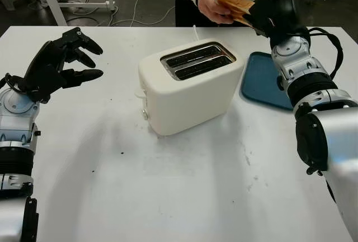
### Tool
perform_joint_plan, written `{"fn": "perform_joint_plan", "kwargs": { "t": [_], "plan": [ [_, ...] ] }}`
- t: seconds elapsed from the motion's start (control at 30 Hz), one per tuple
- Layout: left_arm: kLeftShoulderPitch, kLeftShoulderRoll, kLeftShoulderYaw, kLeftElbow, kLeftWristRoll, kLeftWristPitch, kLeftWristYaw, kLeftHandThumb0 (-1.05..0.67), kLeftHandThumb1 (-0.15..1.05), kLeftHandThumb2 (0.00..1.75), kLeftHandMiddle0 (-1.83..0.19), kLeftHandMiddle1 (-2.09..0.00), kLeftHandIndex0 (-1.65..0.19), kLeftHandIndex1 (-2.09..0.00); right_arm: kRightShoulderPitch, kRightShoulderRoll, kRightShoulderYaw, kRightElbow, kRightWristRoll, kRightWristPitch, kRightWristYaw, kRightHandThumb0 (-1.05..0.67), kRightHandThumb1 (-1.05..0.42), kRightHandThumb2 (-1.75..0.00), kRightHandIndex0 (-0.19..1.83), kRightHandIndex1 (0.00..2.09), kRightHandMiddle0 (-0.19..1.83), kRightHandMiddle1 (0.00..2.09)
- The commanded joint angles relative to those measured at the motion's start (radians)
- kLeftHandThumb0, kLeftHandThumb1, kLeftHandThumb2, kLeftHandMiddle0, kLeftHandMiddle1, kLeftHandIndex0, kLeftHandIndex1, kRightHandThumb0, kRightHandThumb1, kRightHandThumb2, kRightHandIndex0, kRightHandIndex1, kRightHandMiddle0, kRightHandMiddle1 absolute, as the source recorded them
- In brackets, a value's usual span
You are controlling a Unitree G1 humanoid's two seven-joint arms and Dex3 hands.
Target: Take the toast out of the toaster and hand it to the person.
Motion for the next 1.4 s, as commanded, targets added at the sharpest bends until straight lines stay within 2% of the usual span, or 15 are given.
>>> {"fn": "perform_joint_plan", "kwargs": {
  "t": [0.0, 0.1, 0.17, 0.23, 0.3, 0.37, 0.43, 0.53, 0.7, 0.87, 0.97, 1.07, 1.13, 1.2, 1.37],
  "plan": [
    [0.003, 0.001, 0.003, 0.001, -0.003, -0.013, 0.004, -1.05, 0.92, 0.0, -0.33, -1.46, -0.27, -1.36, -0.011, 0.0, -0.024, 0.003, 0.028, 0.016, 0.043, -0.42, -0.92, -0.17, 0.71, 1.75, 0.39, 1.52],
    [0.006, 0.0, 0.003, -0.007, -0.004, -0.003, 0.006, -1.05, 0.92, 0.0, -0.33, -1.46, -0.27, -1.37, -0.008, -0.005, -0.043, 0.0, 0.047, -0.003, 0.086, -0.61, -0.91, -0.05, 0.8, 1.63, 0.56, 1.43],
    [0.008, -0.001, 0.005, -0.014, -0.006, 0.008, 0.007, -1.05, 0.91, 0.0, -0.33, -1.46, -0.27, -1.37, -0.011, -0.009, -0.063, 0.001, 0.071, 0.007, 0.144, -0.75, -0.87, -0.02, 0.74, 1.04, 0.66, 0.86],
    [0.008, -0.001, 0.005, -0.013, -0.007, 0.005, 0.005, -1.05, 0.91, 0.0, -0.33, -1.45, -0.27, -1.36, -0.014, -0.011, -0.076, 0.002, 0.086, 0.023, 0.2, -0.8, -0.85, 0.0, 0.55, 0.42, 0.57, 0.27],
    [0.009, -0.001, 0.004, -0.016, -0.005, 0.006, 0.007, -1.05, 0.9, 0.0, -0.33, -1.45, -0.27, -1.36, -0.012, -0.015, -0.063, 0.001, 0.072, 0.014, 0.228, -0.86, -0.84, 0.0, 0.42, 0.19, 0.47, 0.07],
    [0.01, -0.001, 0.004, -0.018, -0.006, 0.01, 0.006, -1.05, 0.9, 0.0, -0.33, -1.45, -0.27, -1.36, -0.011, -0.019, -0.043, -0.001, 0.054, 0.005, 0.243, -0.87, -0.85, 0.0, 0.42, 0.14, 0.49, 0.05],
    [0.012, -0.002, 0.006, -0.02, -0.008, 0.014, 0.007, -1.05, 0.9, 0.0, -0.33, -1.45, -0.27, -1.36, -0.014, -0.023, -0.028, 0.0, 0.043, 0.017, 0.256, -0.97, -0.86, -0.01, 0.27, 0.05, 0.2, 0.01],
    [0.015, -0.003, 0.007, -0.026, -0.008, 0.021, 0.009, -1.05, 0.9, 0.0, -0.34, -1.45, -0.28, -1.36, -0.013, -0.032, -0.009, -0.003, 0.025, 0.007, 0.251, -1.04, -0.87, 0.0, 0.22, 0.02, 0.02, 0.0],
    [0.015, -0.004, 0.008, -0.023, -0.006, 0.015, 0.011, -1.05, 0.9, 0.0, -0.34, -1.45, -0.29, -1.36, 0.006, -0.063, -0.031, -0.017, 0.058, -0.05, 0.278, -1.03, -0.85, 0.0, 0.02, 0.0, 0.0, 0.0],
    [0.019, -0.001, 0.009, -0.026, -0.005, 0.021, 0.011, -1.05, 0.9, 0.0, -0.34, -1.46, -0.29, -1.37, 0.055, -0.097, -0.071, -0.046, 0.103, -0.128, 0.313, -0.92, -0.81, -0.01, 0.0, 0.0, 0.0, 0.0],
    [0.032, -0.005, 0.013, -0.043, -0.004, 0.026, 0.022, -1.05, 0.9, 0.0, -0.35, -1.46, -0.29, -1.37, 0.145, -0.107, -0.094, -0.115, 0.135, -0.254, 0.294, -0.88, -0.8, 0.0, 0.0, 0.0, 0.0, 0.0],
    [0.053, -0.01, 0.017, -0.066, -0.003, 0.025, 0.036, -1.05, 0.9, 0.0, -0.35, -1.44, -0.29, -1.36, 0.273, -0.099, -0.133, -0.207, 0.192, -0.418, 0.294, -0.91, -0.8, -0.01, 0.0, 0.0, 0.0, 0.0],
    [0.074, -0.015, 0.022, -0.091, -0.011, 0.036, 0.042, -1.05, 0.9, 0.0, -0.36, -1.43, -0.29, -1.36, 0.366, -0.05, -0.211, -0.296, 0.343, -0.462, 0.411, -0.89, -0.77, -0.01, 0.0, 0.0, 0.0, 0.0],
    [0.094, -0.018, 0.029, -0.108, -0.019, 0.038, 0.046, -1.05, 0.9, 0.0, -0.37, -1.42, -0.29, -1.36, 0.468, -0.004, -0.255, -0.432, 0.475, -0.444, 0.52, -0.76, -0.74, -0.01, 0.0, 0.0, 0.0, 0.0],
    [0.18, -0.052, 0.06, -0.208, -0.049, 0.067, 0.066, -1.05, 0.9, 0.0, -0.38, -1.4, -0.28, -1.36, 0.812, 0.066, -0.223, -0.918, 0.591, -0.324, 0.592, -0.71, -0.77, -0.01, 0.0, 0.0, 0.0, 0.0]
  ]
}}
